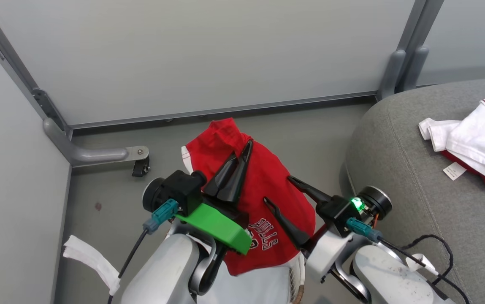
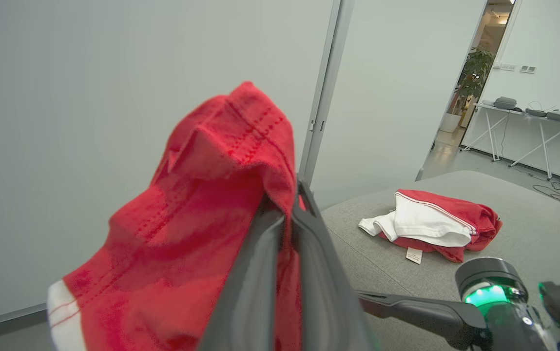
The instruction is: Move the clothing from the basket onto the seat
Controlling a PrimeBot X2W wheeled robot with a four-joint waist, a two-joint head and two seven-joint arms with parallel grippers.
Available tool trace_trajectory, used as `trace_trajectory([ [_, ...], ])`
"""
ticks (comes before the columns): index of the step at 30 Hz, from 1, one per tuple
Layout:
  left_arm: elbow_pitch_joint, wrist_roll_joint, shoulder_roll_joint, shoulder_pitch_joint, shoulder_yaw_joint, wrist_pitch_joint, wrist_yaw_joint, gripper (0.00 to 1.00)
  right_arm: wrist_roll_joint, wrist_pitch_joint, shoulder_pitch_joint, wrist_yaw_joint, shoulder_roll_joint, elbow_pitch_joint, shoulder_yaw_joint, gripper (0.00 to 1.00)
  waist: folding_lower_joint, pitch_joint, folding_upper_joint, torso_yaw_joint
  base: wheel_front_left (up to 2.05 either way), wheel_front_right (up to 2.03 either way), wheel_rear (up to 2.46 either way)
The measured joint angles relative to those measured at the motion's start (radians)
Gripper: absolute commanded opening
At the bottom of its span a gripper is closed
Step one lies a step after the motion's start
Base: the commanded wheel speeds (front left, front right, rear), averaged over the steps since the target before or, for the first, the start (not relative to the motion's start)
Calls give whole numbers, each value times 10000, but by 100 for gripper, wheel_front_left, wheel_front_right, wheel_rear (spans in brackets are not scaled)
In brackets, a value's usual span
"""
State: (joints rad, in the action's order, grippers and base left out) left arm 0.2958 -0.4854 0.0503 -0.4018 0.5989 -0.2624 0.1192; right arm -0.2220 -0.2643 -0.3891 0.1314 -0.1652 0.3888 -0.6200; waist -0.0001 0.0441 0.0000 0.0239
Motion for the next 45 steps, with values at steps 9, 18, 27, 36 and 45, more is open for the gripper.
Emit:
trace_trajectory([
  [9,44,-268,2,-48,681,0,-69,0,134,2,-927,0,370,579,-447,100,0,-18,0,299,0,0,0],
  [18,-38,-596,0,-252,1323,0,-182,0,219,2,-955,0,836,2150,-341,100,0,6,0,613,0,0,0],
  [27,4,-794,2,-292,1475,0,-337,0,-82,2,-318,0,1106,3043,-458,0,0,4,0,848,0,0,0],
  [36,153,-780,0,-293,1127,-2,-393,0,-454,2,-129,0,1122,2692,-182,0,0,169,0,731,0,0,0],
  [45,407,-426,-6,-185,550,-15,-460,100,-535,2,268,0,1135,1768,399,0,0,243,0,460,0,0,0],
])
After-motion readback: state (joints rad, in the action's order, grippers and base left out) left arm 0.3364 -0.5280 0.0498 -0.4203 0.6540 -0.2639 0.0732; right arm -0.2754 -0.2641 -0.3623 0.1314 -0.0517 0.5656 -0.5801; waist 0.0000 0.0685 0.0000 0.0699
